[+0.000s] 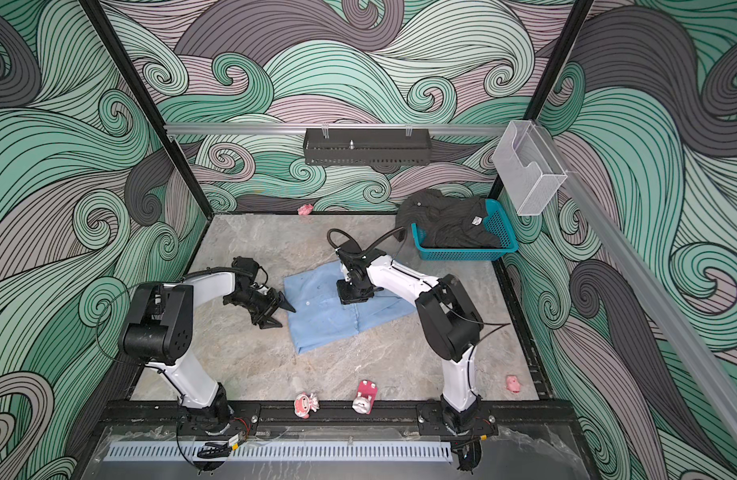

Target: Fold and stack the long sleeve shirts

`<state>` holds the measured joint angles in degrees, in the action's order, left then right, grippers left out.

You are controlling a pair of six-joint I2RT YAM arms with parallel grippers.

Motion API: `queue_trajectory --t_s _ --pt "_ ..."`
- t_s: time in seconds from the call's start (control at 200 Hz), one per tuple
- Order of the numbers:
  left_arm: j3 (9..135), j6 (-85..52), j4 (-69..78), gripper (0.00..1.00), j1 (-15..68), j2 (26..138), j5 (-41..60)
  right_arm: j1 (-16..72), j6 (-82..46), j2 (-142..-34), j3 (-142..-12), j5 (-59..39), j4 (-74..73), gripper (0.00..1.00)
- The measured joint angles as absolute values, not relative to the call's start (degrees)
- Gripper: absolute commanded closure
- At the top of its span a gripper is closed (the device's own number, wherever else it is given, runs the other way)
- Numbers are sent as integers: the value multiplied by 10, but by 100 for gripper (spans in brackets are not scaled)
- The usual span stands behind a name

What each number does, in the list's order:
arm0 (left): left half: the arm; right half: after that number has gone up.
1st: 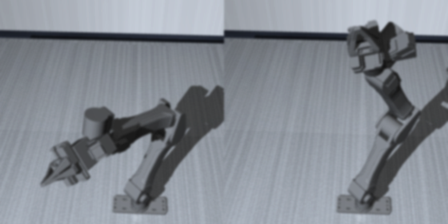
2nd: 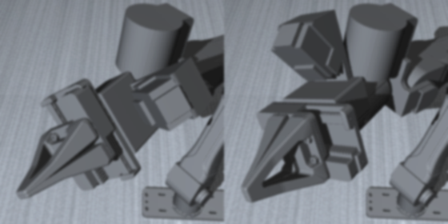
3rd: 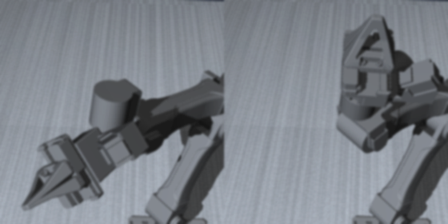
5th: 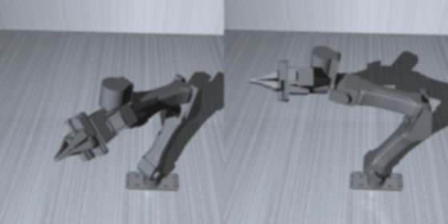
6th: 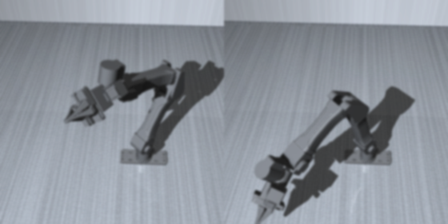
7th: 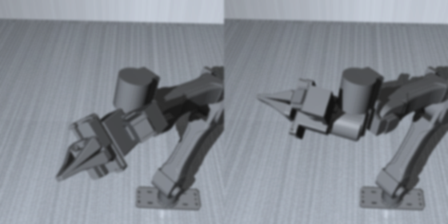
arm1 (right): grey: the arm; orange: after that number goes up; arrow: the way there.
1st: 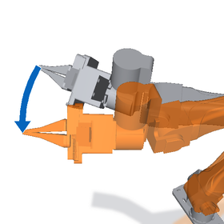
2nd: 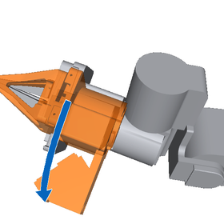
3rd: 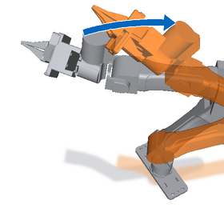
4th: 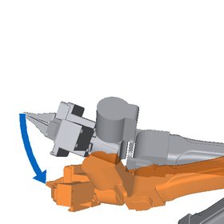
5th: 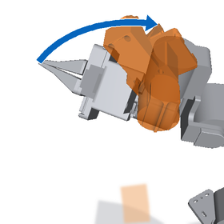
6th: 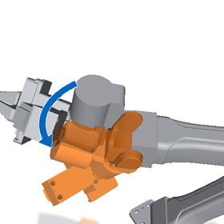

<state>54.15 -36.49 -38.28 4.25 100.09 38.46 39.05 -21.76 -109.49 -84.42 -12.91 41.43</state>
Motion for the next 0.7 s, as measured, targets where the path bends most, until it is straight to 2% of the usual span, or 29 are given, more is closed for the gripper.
queue_trajectory --t_s 0.255,0.49,0.7 --pt "529 -374 -326 36 44 1013 412 392 -226 -1141 -938 -163 406 67" --pt "520 -378 -295 42 51 1019 436 372 -230 -1235 -915 -177 406 68" --pt "515 -379 -284 49 52 1029 449 354 -230 -1235 -912 -196 403 69"
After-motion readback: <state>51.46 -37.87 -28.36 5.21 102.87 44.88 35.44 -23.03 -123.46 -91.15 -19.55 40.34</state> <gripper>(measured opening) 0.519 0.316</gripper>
